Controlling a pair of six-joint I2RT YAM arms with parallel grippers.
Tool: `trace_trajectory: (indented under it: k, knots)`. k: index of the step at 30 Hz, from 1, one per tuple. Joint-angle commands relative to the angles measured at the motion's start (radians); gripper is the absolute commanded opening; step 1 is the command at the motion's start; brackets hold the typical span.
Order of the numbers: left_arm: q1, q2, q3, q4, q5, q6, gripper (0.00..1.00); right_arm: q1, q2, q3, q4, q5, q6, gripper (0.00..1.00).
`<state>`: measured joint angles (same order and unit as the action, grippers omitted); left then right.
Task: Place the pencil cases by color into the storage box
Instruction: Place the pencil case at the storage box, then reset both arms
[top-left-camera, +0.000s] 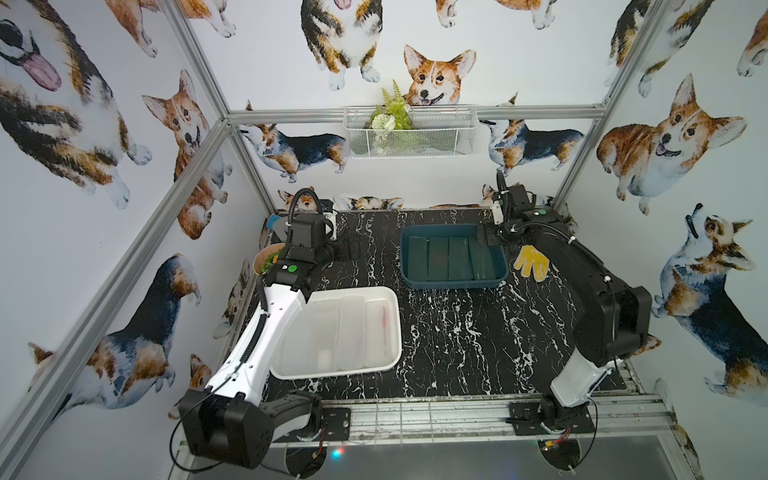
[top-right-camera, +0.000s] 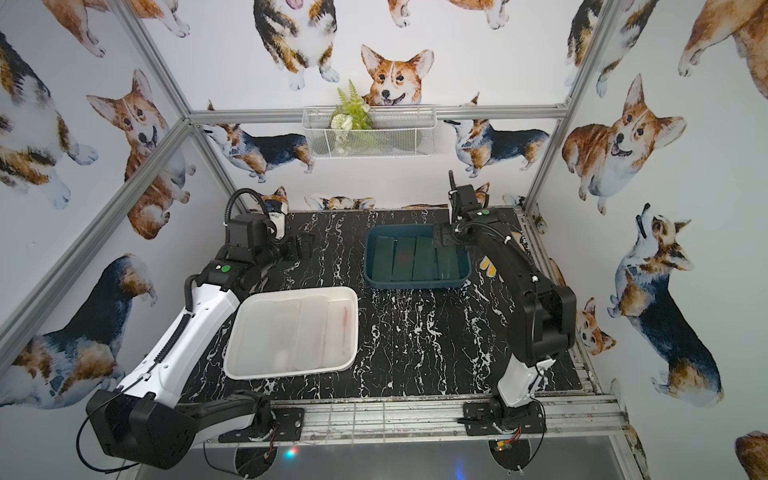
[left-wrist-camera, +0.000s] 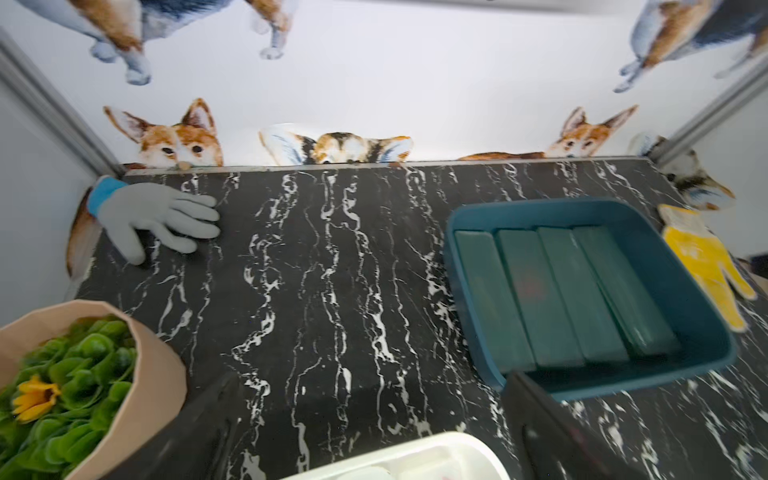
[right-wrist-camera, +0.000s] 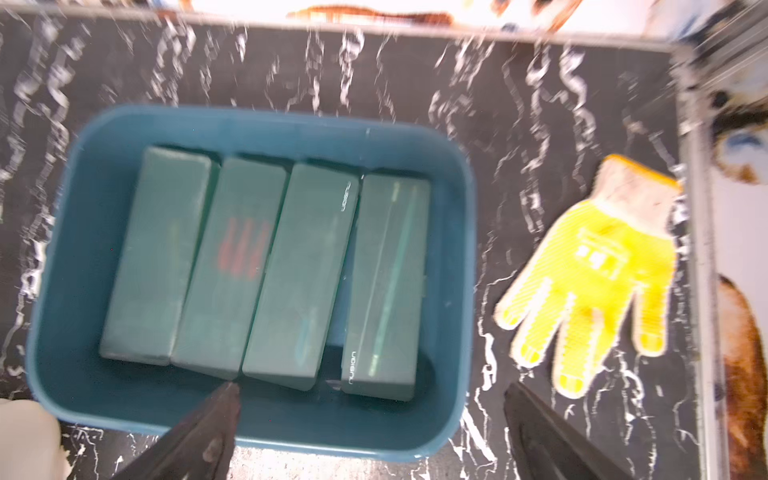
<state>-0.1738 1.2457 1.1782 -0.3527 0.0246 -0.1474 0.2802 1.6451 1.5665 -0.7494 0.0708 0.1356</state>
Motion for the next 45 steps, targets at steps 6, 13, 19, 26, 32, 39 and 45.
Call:
trace_trajectory:
  k: [6, 13, 19, 26, 32, 39, 45]
  knots:
    - [0.101, -0.034, -0.267, 0.308, -0.079, -0.021, 1.0, -0.043, -0.478, -0.478, 0.348, -0.069, -0.055, 1.0]
    - [0.101, -0.185, -0.542, 0.327, -0.167, -0.02, 1.0, -0.055, -0.856, -0.835, 0.517, 0.005, -0.078, 1.0]
    - [0.1, -0.354, -0.729, 0.323, -0.221, 0.009, 1.0, -0.055, -1.018, -1.026, 0.584, -0.014, -0.053, 1.0]
    - [0.114, -0.464, -0.875, 0.367, -0.281, 0.031, 1.0, -0.055, -1.047, -1.208, 0.801, 0.003, -0.034, 1.0]
    - [0.117, -0.366, -0.912, 0.513, -0.289, 0.047, 1.0, -0.055, -0.929, -1.192, 0.751, 0.135, -0.029, 1.0]
    - [0.123, -0.229, -0.897, 0.686, -0.279, 0.061, 1.0, -0.058, -0.878, -1.288, 0.967, 0.233, -0.096, 1.0]
    - [0.124, -0.115, -0.855, 0.761, -0.252, 0.077, 1.0, -0.097, -0.683, -1.318, 1.204, 0.214, -0.13, 1.0]
